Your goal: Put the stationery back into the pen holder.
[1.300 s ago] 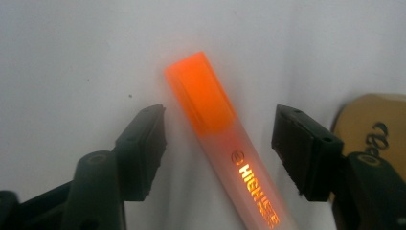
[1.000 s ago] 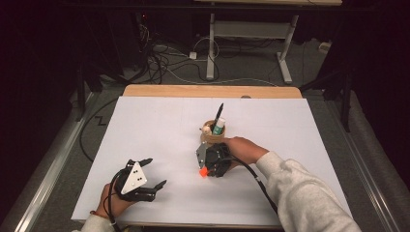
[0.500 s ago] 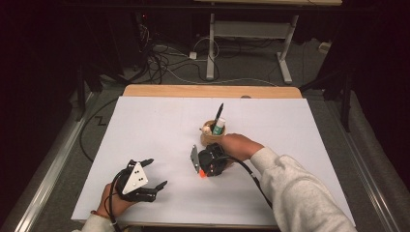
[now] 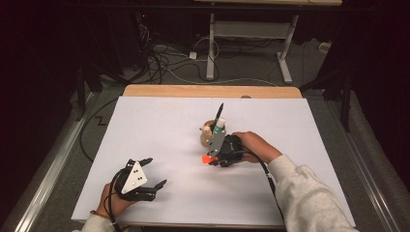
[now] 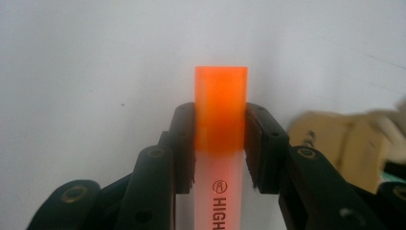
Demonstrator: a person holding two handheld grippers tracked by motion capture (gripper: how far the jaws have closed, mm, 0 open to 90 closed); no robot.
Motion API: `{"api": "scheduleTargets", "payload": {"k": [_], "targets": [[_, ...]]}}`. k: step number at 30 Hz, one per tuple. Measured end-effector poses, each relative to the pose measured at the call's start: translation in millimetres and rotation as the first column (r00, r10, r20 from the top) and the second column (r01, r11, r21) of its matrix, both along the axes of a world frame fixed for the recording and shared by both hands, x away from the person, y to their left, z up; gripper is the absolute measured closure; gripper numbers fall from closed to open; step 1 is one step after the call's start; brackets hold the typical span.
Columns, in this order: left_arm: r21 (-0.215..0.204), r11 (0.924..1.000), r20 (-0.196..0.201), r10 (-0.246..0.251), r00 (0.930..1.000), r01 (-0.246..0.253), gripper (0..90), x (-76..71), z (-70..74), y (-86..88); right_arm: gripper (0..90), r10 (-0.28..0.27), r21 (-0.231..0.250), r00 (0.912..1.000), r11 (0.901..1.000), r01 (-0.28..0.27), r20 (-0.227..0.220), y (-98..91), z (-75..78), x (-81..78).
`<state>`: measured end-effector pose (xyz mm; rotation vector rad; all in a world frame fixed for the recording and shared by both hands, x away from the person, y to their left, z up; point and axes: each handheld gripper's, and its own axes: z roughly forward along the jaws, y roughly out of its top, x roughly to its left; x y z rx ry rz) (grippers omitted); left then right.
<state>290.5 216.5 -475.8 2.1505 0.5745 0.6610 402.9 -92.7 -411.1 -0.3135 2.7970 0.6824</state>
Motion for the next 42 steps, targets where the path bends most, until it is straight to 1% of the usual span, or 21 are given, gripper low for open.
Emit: {"api": "scheduleTargets", "payload": {"k": [2, 4, 7, 8, 12, 14, 15, 16, 20, 21, 24, 26, 27, 28, 30, 32, 33, 35, 37, 38, 42], "targets": [[-0.004, 1.0000, 0.000, 0.003, 1.0000, -0.003, 16.1, 0.2, -0.1, -0.2, 67.6, -0.039, 0.059, 0.9992, 0.9975, 0.039, -0.002, -8.5, 2.6, -0.1], [-0.005, 1.0000, -0.001, 0.005, 1.0000, -0.005, 16.1, 0.5, -0.1, 0.1, 67.6, -0.069, 0.107, 0.9976, 0.9918, 0.070, -0.010, -16.3, 5.2, -0.9], [-0.005, 1.0000, -0.001, 0.007, 1.0000, -0.007, 16.1, 0.7, -0.1, 0.3, 67.6, -0.116, 0.178, 0.9932, 0.9775, 0.114, 0.003, -27.4, 8.1, -2.4], [-0.005, 1.0000, -0.001, 0.007, 1.0000, -0.007, 16.1, 0.7, -0.1, 0.3, 67.6, -0.133, 0.199, 0.9910, 0.9712, 0.132, -0.004, -30.7, 8.8, -2.8], [-0.010, 0.9999, 0.002, 0.010, 0.9999, -0.010, 16.1, 0.1, 0.3, 0.3, 67.6, -0.171, 0.260, 0.9851, 0.9507, 0.169, -0.016, -44.2, 11.0, -4.6], [-0.011, 0.9999, 0.002, 0.011, 0.9999, -0.011, 16.1, 0.2, 0.5, 0.7, 67.6, -0.197, 0.304, 0.9800, 0.9321, 0.196, -0.029, -50.6, 11.4, -5.7], [-0.011, 0.9999, 0.002, 0.011, 0.9999, -0.011, 16.1, 0.3, 0.5, 0.7, 67.6, -0.202, 0.320, 0.9789, 0.9258, 0.202, -0.032, -53.2, 11.5, -6.4], [-0.011, 0.9999, 0.001, 0.012, 0.9999, -0.012, 16.1, 0.5, 0.3, 0.6, 67.6, -0.210, 0.340, 0.9770, 0.9167, 0.210, -0.038, -56.2, 11.6, -7.0], [-0.012, 0.9999, 0.000, 0.011, 0.9999, -0.011, 16.1, 0.7, 0.3, 0.3, 67.6, -0.255, 0.412, 0.9654, 0.8746, 0.255, -0.056, -67.2, 11.5, -8.6], [-0.012, 0.9999, 0.001, 0.012, 0.9999, -0.012, 16.1, 0.6, 0.4, 0.3, 67.6, -0.265, 0.436, 0.9618, 0.8594, 0.267, -0.066, -69.6, 11.6, -8.5], [-0.014, 0.9998, 0.002, 0.015, 0.9999, -0.015, 16.1, 0.4, 0.4, 0.7, 67.6, -0.299, 0.509, 0.9501, 0.8060, 0.301, -0.090, -76.8, 12.6, -6.4], [-0.016, 0.9997, 0.001, 0.017, 0.9999, -0.017, 16.1, 0.5, 0.3, 1.0, 67.6, -0.329, 0.552, 0.9397, 0.7685, 0.324, -0.093, -80.9, 14.8, -4.7], [-0.018, 0.9997, 0.000, 0.018, 0.9998, -0.018, 16.1, 0.7, 0.3, 1.1, 67.6, -0.337, 0.568, 0.9363, 0.7537, 0.331, -0.098, -82.2, 15.8, -4.2], [-0.019, 0.9997, 0.000, 0.018, 0.9998, -0.018, 16.1, 0.7, 0.2, 1.3, 67.6, -0.351, 0.594, 0.9308, 0.7293, 0.340, -0.101, -84.0, 17.3, -3.2], [-0.021, 0.9996, 0.000, 0.018, 0.9998, -0.018, 16.1, 1.0, 0.2, 1.4, 67.6, -0.374, 0.629, 0.9196, 0.6878, 0.362, -0.120, -86.1, 19.0, -1.2], [-0.020, 0.9996, 0.001, 0.019, 0.9998, -0.019, 16.1, 0.9, 0.2, 1.5, 67.6, -0.403, 0.659, 0.9062, 0.6490, 0.381, -0.127, -86.7, 20.1, 1.1], [-0.022, 0.9996, 0.001, 0.018, 0.9998, -0.018, 16.1, 1.0, 0.2, 1.7, 67.6, -0.413, 0.669, 0.9011, 0.6341, 0.388, -0.132, -86.6, 20.3, 2.0], [-0.021, 0.9996, 0.000, 0.019, 0.9998, -0.019, 16.1, 1.1, 0.1, 1.9, 67.6, -0.430, 0.694, 0.8907, 0.5965, 0.403, -0.147, -85.7, 21.2, 5.2], [-0.029, 0.9993, -0.002, 0.021, 0.9998, -0.021, 16.1, 1.1, 0.2, 2.4, 67.6, -0.453, 0.711, 0.8793, 0.5701, 0.412, -0.146, -83.7, 22.1, 7.0], [-0.033, 0.9992, -0.003, 0.022, 0.9998, -0.022, 16.1, 1.1, 0.4, 2.5, 67.6, -0.463, 0.724, 0.8747, 0.5540, 0.411, -0.142, -82.0, 22.9, 8.3], [-0.042, 0.9989, -0.001, 0.022, 0.9998, -0.022, 16.0, 0.9, 1.3, 3.5, 67.6, -0.478, 0.748, 0.8654, 0.5175, 0.415, -0.149, -73.8, 24.8, 12.4]]}}
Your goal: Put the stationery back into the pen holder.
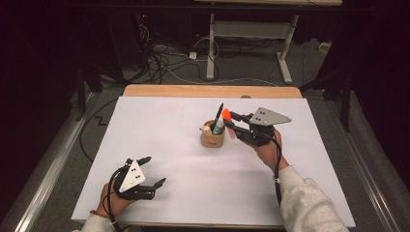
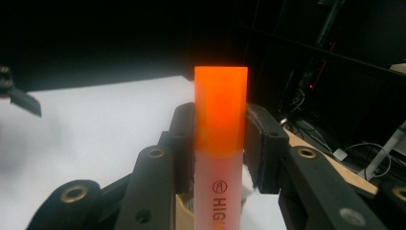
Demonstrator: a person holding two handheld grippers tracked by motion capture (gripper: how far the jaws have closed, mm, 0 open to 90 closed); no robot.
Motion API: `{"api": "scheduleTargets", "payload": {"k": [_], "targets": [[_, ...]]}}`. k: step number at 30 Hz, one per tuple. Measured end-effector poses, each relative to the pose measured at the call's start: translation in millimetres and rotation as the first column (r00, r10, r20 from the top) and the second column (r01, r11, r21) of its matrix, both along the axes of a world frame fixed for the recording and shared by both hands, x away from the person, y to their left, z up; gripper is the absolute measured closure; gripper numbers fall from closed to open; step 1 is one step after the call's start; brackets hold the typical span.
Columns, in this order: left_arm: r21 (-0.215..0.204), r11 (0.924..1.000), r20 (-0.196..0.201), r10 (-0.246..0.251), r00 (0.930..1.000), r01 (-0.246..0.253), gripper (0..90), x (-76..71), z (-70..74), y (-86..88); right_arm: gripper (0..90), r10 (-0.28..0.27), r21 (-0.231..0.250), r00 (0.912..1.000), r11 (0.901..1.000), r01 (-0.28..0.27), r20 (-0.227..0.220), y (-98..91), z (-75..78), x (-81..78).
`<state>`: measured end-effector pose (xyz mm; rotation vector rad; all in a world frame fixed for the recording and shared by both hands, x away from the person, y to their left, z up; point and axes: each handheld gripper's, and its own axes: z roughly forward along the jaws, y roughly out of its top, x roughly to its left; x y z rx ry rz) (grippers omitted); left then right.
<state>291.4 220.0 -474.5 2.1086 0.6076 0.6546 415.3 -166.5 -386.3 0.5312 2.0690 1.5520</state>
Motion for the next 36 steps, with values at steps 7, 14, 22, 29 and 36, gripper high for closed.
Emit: {"api": "scheduleTargets", "payload": {"k": [7, 14, 22, 29, 36], "targets": [[-0.001, 1.0000, 0.003, 0.003, 1.0000, -0.003, 16.0, 0.0, 0.2, 1.5, 67.6, -0.021, 0.027, 0.9998, 0.9994, 0.021, 0.002, 17.1, -3.1, 6.4], [-0.004, 1.0000, 0.009, 0.001, 1.0000, -0.001, 16.0, -0.8, 0.5, 1.5, 67.6, -0.083, 0.048, 0.9963, 0.9955, 0.082, 0.022, 28.8, -5.8, 12.7], [-0.006, 1.0000, 0.009, 0.000, 1.0000, 0.000, 16.0, -0.5, 0.2, 1.7, 67.6, -0.138, 0.077, 0.9904, 0.9877, 0.136, 0.013, 37.6, -12.4, 19.3], [-0.005, 1.0000, 0.010, 0.000, 0.9999, 0.000, 16.0, -0.8, 0.1, 1.8, 67.5, -0.160, 0.108, 0.9871, 0.9814, 0.159, 0.003, 44.0, -20.7, 19.4], [-0.002, 1.0000, 0.011, -0.002, 0.9999, 0.002, 16.0, -0.8, -0.1, 1.8, 67.5, -0.154, 0.121, 0.9879, 0.9805, 0.155, -0.014, 47.5, -28.7, 17.4]]}}
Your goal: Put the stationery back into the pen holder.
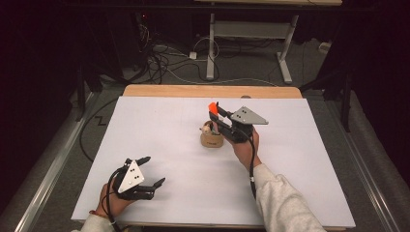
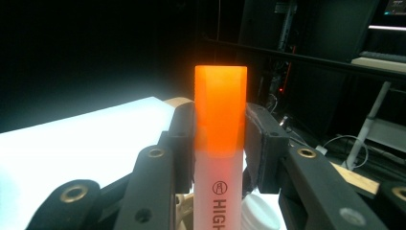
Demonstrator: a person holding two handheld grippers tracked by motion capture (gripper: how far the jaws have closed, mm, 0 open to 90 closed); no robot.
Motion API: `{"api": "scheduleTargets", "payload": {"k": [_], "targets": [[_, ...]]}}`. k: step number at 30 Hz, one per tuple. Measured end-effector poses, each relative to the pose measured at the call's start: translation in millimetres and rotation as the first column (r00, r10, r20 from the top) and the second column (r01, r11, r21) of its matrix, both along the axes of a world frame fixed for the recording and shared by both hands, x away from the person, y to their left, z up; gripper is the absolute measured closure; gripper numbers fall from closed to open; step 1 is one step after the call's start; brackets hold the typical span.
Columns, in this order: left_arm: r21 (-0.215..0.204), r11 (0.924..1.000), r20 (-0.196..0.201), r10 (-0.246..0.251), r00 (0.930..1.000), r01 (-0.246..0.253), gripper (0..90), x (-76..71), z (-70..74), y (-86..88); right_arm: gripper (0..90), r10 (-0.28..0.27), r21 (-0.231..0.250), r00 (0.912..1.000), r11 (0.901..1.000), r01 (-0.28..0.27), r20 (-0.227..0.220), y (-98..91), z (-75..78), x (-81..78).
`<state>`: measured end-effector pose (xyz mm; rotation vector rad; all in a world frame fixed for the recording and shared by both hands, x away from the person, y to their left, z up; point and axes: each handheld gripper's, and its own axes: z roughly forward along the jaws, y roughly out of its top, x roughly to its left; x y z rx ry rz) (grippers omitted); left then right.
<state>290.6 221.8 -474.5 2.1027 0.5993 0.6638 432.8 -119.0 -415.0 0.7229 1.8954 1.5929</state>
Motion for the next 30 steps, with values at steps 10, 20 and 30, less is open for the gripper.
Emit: {"api": "scheduleTargets", "payload": {"k": [10, 20, 30], "targets": [[0.003, 1.0000, 0.002, 0.000, 1.0000, 0.000, 16.0, -0.1, -0.4, -0.6, 67.5, -0.007, 0.016, 0.9993, 0.9998, 0.008, -0.037, -6.5, -12.8, 0.4], [0.019, 0.9998, 0.009, 0.004, 0.9999, -0.004, 16.0, 0.0, -0.7, -1.9, 67.5, -0.003, -0.018, 0.9992, 0.9998, 0.003, -0.041, -11.1, -19.9, -3.7], [0.026, 0.9997, 0.012, 0.004, 0.9999, -0.004, 16.0, -0.1, -0.9, -2.8, 67.4, -0.008, -0.056, 0.9991, 0.9984, 0.006, -0.042, -12.4, -25.0, -8.7]]}}
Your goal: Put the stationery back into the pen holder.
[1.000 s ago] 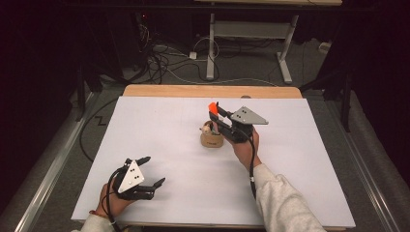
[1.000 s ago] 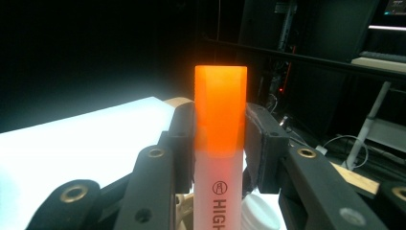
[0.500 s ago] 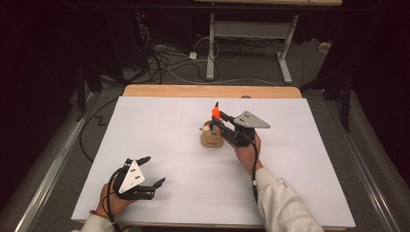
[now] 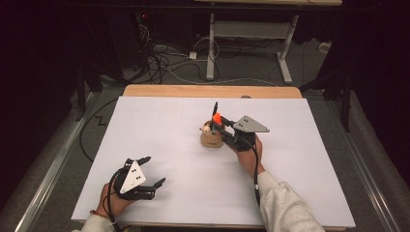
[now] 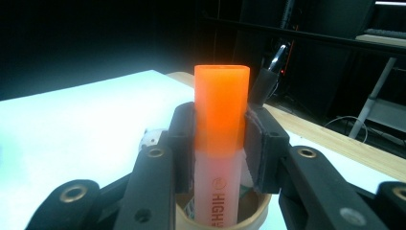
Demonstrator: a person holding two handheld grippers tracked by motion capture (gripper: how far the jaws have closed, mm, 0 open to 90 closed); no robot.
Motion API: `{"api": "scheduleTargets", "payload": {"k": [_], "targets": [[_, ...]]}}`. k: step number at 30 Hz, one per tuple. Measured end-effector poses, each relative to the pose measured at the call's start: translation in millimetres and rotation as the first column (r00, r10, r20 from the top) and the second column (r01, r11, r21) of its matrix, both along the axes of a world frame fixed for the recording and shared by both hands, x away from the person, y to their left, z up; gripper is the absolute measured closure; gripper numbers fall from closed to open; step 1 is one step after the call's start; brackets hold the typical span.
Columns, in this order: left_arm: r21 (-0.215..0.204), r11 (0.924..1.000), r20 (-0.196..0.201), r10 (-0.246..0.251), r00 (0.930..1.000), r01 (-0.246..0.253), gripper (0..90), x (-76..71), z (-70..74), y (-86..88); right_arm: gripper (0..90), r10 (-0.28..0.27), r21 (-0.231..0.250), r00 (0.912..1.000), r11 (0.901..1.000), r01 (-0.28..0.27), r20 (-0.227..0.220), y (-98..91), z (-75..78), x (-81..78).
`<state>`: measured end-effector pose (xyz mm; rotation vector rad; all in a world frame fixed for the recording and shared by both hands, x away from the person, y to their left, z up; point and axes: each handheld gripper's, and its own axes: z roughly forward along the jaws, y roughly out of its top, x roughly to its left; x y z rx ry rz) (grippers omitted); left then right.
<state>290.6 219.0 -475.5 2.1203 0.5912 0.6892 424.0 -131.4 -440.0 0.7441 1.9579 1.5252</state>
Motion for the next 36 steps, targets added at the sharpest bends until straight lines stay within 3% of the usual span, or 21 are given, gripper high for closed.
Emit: {"api": "scheduleTargets", "payload": {"k": [28, 36], "targets": [[0.003, 1.0000, -0.007, -0.005, 1.0000, 0.005, 16.0, -0.3, -0.8, -0.1, 62.6, -0.017, -0.081, 0.9997, 0.9966, 0.015, -0.018, -5.0, -9.1, -1.3], [0.005, 1.0000, -0.007, -0.004, 1.0000, 0.004, 16.0, -0.3, -0.8, -0.2, 58.3, -0.027, -0.103, 0.9996, 0.9943, 0.027, 0.005, -5.5, -5.5, -2.3]]}}
